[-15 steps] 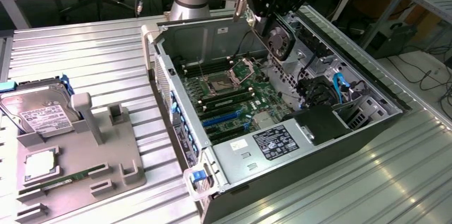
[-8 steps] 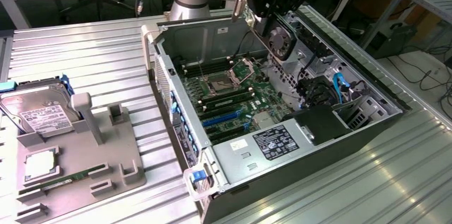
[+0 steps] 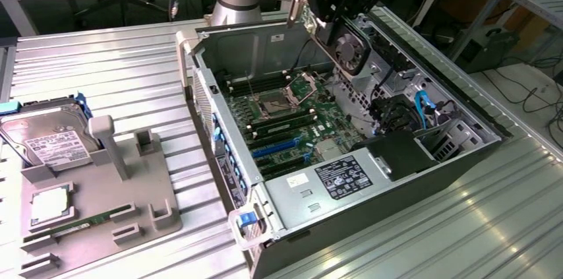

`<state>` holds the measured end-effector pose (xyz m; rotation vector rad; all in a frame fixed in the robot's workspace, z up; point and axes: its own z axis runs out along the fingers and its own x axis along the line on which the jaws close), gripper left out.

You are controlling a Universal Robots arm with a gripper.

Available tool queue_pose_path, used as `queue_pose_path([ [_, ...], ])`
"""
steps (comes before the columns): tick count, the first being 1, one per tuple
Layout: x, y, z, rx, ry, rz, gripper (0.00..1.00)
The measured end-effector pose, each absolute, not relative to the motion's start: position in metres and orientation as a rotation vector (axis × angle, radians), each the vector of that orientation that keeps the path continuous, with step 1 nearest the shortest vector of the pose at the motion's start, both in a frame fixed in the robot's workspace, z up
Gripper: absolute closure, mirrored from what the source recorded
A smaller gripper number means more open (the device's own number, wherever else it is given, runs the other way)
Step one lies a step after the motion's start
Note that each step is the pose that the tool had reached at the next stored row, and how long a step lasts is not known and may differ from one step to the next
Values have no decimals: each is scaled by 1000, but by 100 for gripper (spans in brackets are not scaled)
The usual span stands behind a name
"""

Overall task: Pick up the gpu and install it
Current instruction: 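Insert the gpu into the slot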

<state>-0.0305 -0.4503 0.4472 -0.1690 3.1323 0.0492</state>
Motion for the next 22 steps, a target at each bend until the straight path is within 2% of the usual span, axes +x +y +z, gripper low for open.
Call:
queue_pose_path([
  [22, -30, -450, 447, -314, 3122, 50, 72],
])
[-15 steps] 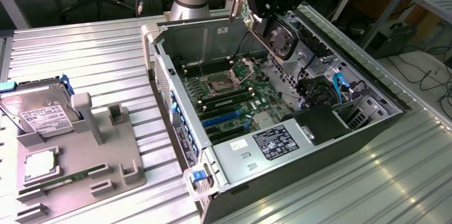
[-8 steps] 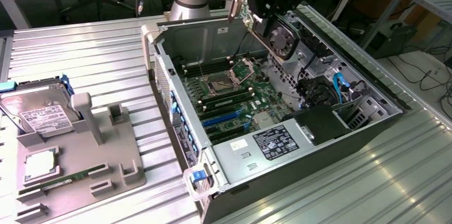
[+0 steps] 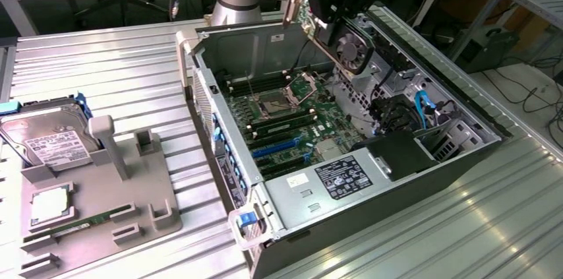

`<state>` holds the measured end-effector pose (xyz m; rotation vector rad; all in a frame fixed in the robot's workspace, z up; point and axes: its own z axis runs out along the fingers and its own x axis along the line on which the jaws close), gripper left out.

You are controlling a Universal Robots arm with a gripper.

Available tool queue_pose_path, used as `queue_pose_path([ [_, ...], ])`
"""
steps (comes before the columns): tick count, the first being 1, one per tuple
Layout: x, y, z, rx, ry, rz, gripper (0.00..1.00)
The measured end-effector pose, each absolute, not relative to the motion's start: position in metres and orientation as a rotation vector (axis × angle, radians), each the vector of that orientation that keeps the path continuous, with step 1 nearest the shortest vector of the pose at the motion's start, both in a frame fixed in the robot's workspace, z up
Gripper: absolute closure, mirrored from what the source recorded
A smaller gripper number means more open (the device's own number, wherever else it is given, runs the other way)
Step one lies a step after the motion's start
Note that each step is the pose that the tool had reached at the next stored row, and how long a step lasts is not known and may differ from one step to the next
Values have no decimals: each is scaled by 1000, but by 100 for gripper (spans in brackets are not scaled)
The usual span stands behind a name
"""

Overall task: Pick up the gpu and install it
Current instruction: 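Insert the gpu into the slot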

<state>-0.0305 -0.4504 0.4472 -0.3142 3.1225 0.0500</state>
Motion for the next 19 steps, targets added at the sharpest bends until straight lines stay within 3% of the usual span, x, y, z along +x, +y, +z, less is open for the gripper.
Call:
queue_pose_path([
  [19, -30, -450, 447, -432, 3110, 50, 72],
])
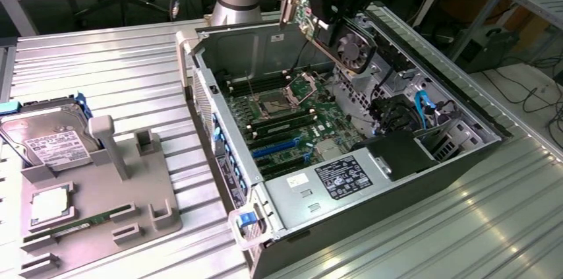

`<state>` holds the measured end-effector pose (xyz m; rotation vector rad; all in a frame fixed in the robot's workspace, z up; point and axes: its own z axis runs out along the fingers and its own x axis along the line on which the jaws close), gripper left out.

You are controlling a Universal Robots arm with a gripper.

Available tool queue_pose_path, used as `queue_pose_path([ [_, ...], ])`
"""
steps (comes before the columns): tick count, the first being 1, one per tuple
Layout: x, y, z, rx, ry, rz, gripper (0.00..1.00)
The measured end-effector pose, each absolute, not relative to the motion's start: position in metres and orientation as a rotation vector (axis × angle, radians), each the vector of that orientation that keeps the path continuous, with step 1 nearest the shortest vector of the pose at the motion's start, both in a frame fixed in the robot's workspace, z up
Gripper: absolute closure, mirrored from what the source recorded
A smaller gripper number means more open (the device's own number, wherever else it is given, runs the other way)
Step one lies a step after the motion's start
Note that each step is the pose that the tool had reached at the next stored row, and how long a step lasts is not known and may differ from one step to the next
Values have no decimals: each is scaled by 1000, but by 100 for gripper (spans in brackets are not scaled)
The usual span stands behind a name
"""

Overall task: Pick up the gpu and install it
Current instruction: 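Insert the gpu into the slot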

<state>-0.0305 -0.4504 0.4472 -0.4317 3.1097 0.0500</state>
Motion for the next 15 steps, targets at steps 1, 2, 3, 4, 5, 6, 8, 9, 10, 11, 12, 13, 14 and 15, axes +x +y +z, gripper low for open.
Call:
queue_pose_path([
  [1, -30, -450, 447, -440, 3109, 50, 72],
  [2, -30, -450, 447, -447, 3108, 50, 72],
  [3, -30, -450, 447, -454, 3107, 50, 72],
  [4, -30, -450, 447, -462, 3106, 50, 72],
  [5, -30, -450, 447, -468, 3105, 50, 72],
  [6, -30, -450, 447, -475, 3104, 50, 72],
  [8, -30, -450, 447, -494, 3101, 50, 72],
  [9, -30, -450, 447, -500, 3100, 50, 72],
  [10, -30, -450, 447, -507, 3099, 50, 72],
  [11, -30, -450, 447, -517, 3097, 50, 72],
  [12, -30, -450, 447, -524, 3096, 50, 72],
  [13, -30, -450, 447, -540, 3094, 50, 72],
  [14, -30, -450, 447, -547, 3093, 50, 72],
  [15, -30, -450, 447, -555, 3091, 50, 72],
])
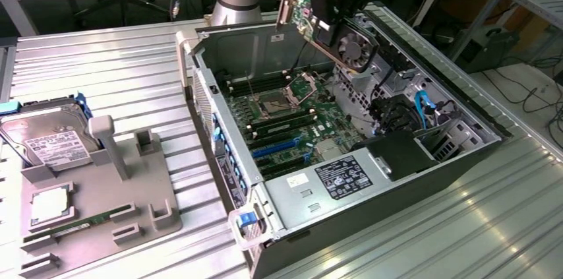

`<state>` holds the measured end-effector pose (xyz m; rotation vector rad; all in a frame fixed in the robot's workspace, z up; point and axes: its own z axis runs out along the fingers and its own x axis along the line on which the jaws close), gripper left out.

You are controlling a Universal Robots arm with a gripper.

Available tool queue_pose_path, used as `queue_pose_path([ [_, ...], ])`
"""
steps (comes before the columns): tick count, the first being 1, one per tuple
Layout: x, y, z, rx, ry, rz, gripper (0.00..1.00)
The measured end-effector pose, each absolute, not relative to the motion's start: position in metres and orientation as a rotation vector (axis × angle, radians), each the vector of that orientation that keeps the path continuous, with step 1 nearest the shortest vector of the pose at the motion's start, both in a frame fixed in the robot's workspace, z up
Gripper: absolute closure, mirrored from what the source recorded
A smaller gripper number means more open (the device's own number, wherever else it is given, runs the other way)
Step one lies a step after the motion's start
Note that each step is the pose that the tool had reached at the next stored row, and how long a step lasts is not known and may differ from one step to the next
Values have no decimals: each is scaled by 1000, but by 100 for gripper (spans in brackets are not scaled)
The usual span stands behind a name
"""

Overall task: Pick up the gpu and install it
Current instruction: 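Insert the gpu into the slot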

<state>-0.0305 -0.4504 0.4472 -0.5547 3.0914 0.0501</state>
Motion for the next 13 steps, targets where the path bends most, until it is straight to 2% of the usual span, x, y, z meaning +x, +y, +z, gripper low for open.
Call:
queue_pose_path([
  [13, -30, -450, 447, -683, 3067, 50, 72],
])
